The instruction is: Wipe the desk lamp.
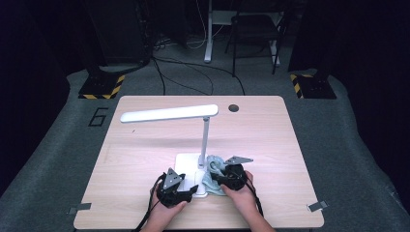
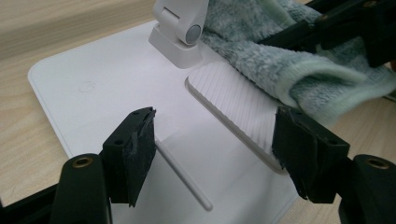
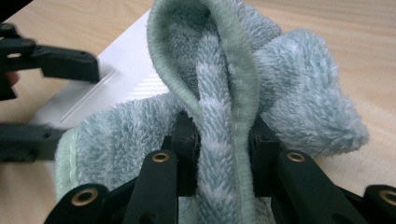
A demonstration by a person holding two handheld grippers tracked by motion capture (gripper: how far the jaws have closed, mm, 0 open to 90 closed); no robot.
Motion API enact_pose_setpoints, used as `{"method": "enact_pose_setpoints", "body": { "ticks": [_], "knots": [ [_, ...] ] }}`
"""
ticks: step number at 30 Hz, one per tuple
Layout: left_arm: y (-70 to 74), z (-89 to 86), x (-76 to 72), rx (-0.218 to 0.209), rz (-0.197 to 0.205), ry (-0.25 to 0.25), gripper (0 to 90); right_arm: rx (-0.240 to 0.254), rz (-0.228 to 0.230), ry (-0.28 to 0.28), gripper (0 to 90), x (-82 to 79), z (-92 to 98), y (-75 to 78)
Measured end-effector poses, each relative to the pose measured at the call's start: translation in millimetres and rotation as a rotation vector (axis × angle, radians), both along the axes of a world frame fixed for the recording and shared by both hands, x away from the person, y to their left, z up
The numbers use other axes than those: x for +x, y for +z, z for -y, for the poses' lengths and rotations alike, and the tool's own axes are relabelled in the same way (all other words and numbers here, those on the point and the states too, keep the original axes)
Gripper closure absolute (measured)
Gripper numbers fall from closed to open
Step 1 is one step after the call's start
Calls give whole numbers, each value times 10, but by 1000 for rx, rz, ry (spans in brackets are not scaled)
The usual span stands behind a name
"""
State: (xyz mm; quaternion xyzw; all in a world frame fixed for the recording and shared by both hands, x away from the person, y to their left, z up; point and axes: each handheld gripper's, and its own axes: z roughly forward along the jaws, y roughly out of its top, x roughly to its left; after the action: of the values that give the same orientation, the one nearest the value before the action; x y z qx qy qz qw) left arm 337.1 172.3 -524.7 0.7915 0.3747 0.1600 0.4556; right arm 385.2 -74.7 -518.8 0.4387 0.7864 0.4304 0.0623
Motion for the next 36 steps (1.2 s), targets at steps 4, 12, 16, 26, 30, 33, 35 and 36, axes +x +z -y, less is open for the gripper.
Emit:
{"method": "enact_pose_setpoints", "body": {
  "ticks": [4, 12, 16, 26, 30, 33, 35, 36],
  "knots": [
    [0, -1, 1, 0, 0, 0, 302, -1, 4, 24, 701, -107, 15, -2],
    [0, -2, -1, -1, -1, 1, 304, -7, -7, 88, 700, -348, 56, 9],
    [-2, -6, -4, -6, -1, 7, 316, -2, -11, 118, 700, -479, 70, 9],
    [1, -14, 0, -2, -4, 2, 322, -23, 27, 79, 684, -575, 23, -2],
    [1, -14, 0, -2, -4, 2, 322, -45, 37, 73, 683, -539, 0, 3],
    [0, -12, -1, -4, -4, 3, 322, -44, 43, 58, 682, -482, -6, 0],
    [0, -13, 0, -3, -4, 2, 322, -46, 42, 40, 682, -460, -19, 3],
    [0, -12, 0, -5, -4, 2, 322, -50, 52, 42, 683, -435, -21, 0]
  ]
}}
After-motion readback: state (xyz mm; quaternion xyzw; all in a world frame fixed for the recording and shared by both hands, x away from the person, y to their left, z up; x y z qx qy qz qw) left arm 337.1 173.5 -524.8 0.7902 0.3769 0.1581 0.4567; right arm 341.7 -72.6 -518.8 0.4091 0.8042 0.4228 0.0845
